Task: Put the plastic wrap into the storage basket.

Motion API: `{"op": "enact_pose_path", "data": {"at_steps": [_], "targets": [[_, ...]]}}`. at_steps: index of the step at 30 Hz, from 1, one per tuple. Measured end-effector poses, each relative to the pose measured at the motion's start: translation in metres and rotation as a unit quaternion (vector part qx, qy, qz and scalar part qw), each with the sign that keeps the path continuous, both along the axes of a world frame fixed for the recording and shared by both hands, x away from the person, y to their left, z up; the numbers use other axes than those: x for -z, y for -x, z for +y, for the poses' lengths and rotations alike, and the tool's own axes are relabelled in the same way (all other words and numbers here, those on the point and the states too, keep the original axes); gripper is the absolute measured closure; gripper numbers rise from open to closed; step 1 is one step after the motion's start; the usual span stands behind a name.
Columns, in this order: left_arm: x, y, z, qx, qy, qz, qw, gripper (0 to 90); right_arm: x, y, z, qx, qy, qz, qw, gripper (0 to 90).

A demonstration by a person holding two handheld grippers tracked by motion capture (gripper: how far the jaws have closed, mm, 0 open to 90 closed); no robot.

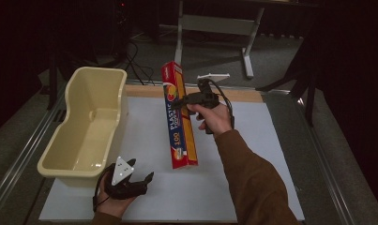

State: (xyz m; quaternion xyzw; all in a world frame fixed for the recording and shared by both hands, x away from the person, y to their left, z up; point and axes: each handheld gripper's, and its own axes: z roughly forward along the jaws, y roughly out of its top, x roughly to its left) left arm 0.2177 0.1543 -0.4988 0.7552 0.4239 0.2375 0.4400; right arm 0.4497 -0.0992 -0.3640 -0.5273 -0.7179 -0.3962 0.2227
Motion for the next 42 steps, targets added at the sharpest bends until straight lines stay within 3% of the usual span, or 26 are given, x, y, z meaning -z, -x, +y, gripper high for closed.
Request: {"op": "enact_pose_path", "data": {"at_steps": [15,25,35,42], "targets": [[0.001,0.0,-0.001,0.001,-0.002,0.0,1.0,21.5,-0.011,-0.006,0.016,0.004,-0.032,-0.006,0.9995,39.7],[0.001,0.001,0.001,0.0,-0.001,-0.002,1.0,21.4,-0.009,-0.011,0.024,0.023,-0.055,0.007,0.9982,39.7],[0.0,0.008,0.001,0.003,-0.001,-0.004,1.0,21.4,-0.025,-0.008,0.036,0.018,-0.078,-0.012,0.9967,39.7],[0.001,0.01,0.0,0.003,-0.001,-0.002,1.0,21.4,-0.03,-0.009,0.044,0.023,-0.089,-0.011,0.9957,39.7]]}}
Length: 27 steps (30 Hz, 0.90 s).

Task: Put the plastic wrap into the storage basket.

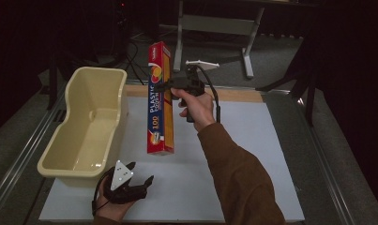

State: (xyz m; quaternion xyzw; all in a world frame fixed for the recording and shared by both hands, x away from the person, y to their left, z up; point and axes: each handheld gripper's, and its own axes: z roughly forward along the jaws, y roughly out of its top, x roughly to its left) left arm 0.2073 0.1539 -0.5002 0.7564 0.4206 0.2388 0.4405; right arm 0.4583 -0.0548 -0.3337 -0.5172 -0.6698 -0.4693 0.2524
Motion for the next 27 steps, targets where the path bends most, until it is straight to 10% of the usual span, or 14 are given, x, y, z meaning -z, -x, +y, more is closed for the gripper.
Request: {"op": "enact_pose_path", "data": {"at_steps": [27], "targets": [[-0.007,0.007,0.0,0.009,-0.002,-0.019,0.9998,21.4,-0.007,0.008,0.072,0.002,-0.04,-0.016,0.9991,39.6]]}}
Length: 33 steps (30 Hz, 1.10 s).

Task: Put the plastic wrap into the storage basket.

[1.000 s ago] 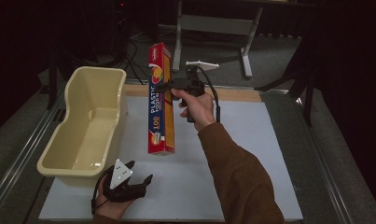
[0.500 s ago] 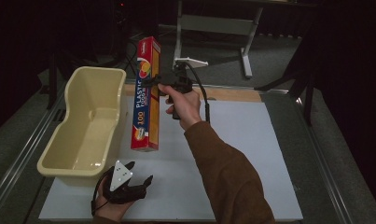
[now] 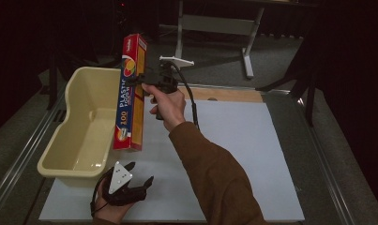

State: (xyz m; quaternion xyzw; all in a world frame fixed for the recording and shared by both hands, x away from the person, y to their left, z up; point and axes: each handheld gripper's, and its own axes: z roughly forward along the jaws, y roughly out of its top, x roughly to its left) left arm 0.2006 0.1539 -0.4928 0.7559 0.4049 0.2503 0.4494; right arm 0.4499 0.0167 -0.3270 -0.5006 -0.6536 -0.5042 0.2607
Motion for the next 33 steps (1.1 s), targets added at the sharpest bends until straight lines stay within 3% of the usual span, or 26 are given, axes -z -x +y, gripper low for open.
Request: {"op": "enact_pose_path", "data": {"at_steps": [11,22,28,33], "targets": [[0.0,0.0,-0.001,-0.001,0.008,-0.002,1.0,21.4,0.008,-0.006,0.02,0.005,-0.014,0.011,0.9998,39.6],[0.0,0.0,0.0,-0.002,0.005,-0.006,1.0,21.4,0.022,-0.01,0.042,0.013,-0.031,0.036,0.9988,39.5],[0.001,-0.001,0.002,-0.005,0.01,-0.003,0.9999,21.3,0.03,-0.01,0.054,0.008,-0.017,0.044,0.9989,39.5],[0.002,-0.001,0.0,-0.004,0.003,-0.005,1.0,21.3,0.034,-0.009,0.06,0.005,-0.022,0.049,0.9986,39.5]]}}
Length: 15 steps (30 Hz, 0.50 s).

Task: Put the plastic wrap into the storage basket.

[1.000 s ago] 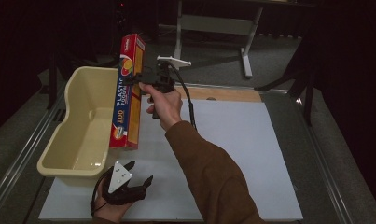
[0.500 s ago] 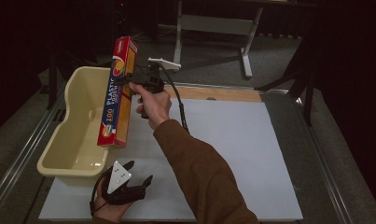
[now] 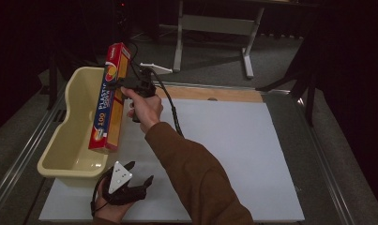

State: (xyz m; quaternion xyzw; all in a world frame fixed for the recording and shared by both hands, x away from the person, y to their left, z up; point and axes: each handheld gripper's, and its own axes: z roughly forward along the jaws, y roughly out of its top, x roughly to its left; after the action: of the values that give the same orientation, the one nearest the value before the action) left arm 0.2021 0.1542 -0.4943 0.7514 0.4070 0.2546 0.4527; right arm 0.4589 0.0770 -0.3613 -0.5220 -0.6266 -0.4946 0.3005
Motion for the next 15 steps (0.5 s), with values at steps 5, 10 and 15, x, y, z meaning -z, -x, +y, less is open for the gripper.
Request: {"op": "enact_pose_path", "data": {"at_steps": [5,10,15], "targets": [[0.001,0.0,0.001,-0.004,0.003,0.001,1.0,21.3,0.006,0.0,0.011,-0.003,-0.01,0.009,0.9999,39.5],[0.001,-0.001,0.003,-0.004,0.007,0.001,1.0,21.3,0.011,0.005,0.024,-0.009,-0.003,0.01,0.9999,39.5],[0.0,-0.001,0.004,-0.005,0.01,-0.001,0.9999,21.2,0.017,0.008,0.031,-0.015,0.007,0.009,0.9998,39.5]]}}
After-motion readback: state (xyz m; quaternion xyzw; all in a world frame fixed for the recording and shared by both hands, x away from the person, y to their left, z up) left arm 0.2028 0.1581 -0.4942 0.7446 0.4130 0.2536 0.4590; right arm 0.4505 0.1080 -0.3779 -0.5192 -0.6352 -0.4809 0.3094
